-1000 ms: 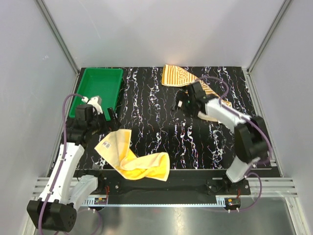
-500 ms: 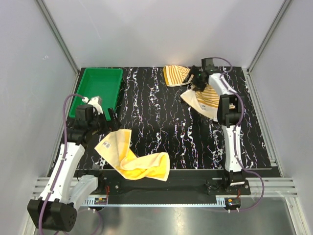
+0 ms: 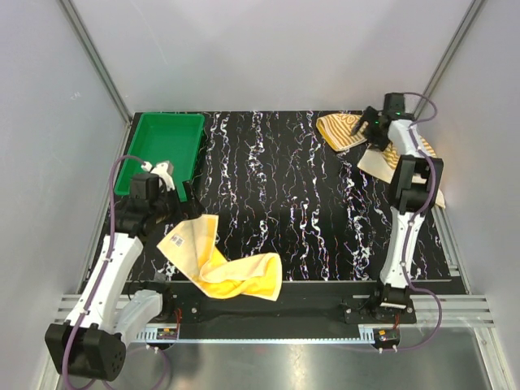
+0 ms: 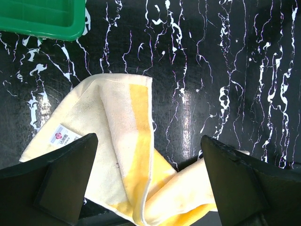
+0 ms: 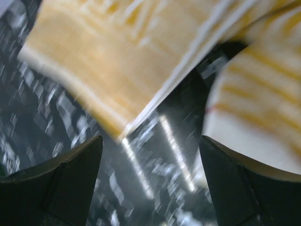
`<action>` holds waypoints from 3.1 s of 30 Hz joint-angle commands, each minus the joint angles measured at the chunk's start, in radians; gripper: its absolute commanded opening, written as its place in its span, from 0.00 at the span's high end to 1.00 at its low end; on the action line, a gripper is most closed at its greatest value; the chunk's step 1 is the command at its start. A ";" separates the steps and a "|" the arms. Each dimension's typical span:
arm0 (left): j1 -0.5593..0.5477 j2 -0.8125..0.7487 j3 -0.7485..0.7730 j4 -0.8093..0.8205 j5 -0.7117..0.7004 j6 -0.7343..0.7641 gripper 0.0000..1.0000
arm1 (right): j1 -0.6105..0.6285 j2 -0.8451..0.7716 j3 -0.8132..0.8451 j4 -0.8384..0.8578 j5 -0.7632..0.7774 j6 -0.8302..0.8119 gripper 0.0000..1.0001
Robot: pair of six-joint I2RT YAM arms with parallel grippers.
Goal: Roll the towels
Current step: Move the towel to the center of the board, then flatten the towel
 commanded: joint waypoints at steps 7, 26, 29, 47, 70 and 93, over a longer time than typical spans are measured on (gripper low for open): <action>-0.066 0.039 0.015 0.021 -0.146 -0.043 0.09 | 0.513 -0.774 -0.653 0.134 0.013 0.004 0.09; -0.417 0.647 0.184 0.102 -0.528 -0.209 0.29 | 0.846 -1.565 -1.359 -0.025 0.111 0.379 0.09; -0.415 0.710 0.181 0.149 -0.525 -0.189 0.30 | 0.852 -1.568 -1.368 -0.013 0.100 0.382 0.09; -0.357 0.826 0.090 0.334 -0.456 -0.173 1.00 | 1.035 -1.298 -1.379 0.208 0.089 0.480 0.23; -0.337 0.789 0.052 0.374 -0.416 -0.155 1.00 | 1.248 -0.818 -1.201 0.349 0.131 0.607 0.67; -0.352 0.297 0.066 0.170 -0.387 -0.281 1.00 | 1.146 -1.321 -1.297 -0.055 0.398 0.560 1.00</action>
